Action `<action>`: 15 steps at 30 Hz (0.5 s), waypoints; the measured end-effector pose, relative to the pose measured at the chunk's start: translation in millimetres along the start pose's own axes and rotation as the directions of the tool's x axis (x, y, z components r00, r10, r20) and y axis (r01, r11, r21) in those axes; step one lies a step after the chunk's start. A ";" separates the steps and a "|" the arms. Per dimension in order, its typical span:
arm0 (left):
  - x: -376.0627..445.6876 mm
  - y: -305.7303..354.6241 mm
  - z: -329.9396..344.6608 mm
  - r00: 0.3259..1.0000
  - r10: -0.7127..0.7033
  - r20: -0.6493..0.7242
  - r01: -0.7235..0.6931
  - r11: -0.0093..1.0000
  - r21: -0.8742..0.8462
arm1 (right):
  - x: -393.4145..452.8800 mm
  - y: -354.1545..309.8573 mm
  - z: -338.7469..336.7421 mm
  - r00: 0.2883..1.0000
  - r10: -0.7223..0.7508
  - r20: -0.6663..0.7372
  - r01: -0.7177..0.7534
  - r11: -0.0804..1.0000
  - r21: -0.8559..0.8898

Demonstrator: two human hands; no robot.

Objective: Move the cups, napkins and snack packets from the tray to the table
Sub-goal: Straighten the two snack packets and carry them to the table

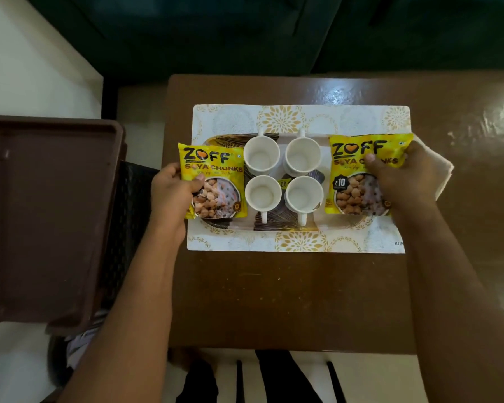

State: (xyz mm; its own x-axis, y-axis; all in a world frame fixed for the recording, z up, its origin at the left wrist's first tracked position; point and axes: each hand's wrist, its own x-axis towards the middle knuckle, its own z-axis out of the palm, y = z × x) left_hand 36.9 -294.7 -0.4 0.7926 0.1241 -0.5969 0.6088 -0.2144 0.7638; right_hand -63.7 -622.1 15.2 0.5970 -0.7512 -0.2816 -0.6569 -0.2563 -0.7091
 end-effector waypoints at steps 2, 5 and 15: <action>-1.6 -3.0 5.9 0.999 0.038 -0.039 -0.037 0.999 0.026 | 1.2 3.7 8.1 0.999 0.003 0.051 -0.005 0.999 0.054; -6.2 -8.5 11.7 0.987 0.122 -0.108 -0.113 0.990 0.086 | 0.4 7.4 14.4 0.995 -0.018 0.098 0.008 0.995 0.097; -6.4 -16.6 14.5 0.980 0.147 -0.134 -0.126 0.980 0.153 | -0.1 14.3 17.1 0.994 -0.077 0.081 0.069 0.993 0.099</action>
State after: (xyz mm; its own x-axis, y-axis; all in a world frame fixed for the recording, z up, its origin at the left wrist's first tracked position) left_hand 21.3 -306.0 -12.8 0.8707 0.2200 -0.4399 0.4918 -0.3738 0.7864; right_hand -65.2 -615.3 -5.9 0.6812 -0.6775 -0.2772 -0.5654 -0.2464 -0.7872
